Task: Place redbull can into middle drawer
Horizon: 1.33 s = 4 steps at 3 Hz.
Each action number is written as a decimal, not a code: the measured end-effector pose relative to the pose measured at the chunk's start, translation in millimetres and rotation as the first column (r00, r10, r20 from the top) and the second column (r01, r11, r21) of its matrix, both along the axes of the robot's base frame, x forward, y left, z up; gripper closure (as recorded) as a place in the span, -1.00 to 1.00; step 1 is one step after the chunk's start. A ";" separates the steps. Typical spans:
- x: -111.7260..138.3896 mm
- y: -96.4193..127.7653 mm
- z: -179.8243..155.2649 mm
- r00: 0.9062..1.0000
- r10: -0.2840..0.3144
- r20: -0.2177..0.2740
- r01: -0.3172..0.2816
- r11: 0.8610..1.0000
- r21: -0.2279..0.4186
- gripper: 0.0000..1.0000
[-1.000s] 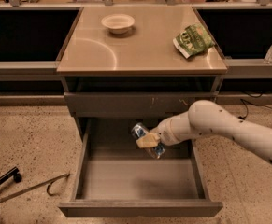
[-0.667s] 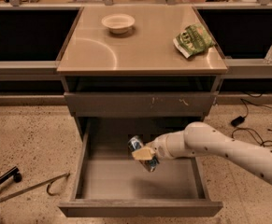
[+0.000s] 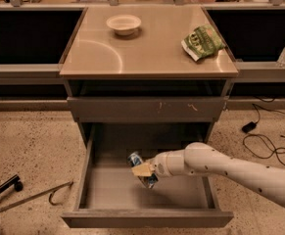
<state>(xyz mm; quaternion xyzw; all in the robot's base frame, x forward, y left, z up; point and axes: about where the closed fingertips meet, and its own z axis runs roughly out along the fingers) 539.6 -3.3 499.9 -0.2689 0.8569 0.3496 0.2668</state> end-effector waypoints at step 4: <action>8.1 18.1 -123.5 0.985 -0.174 -0.016 0.173 0.982 -0.076 1.00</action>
Offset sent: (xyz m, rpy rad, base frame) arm 0.0150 0.0289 -0.1304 -0.0344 -0.0028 -0.1206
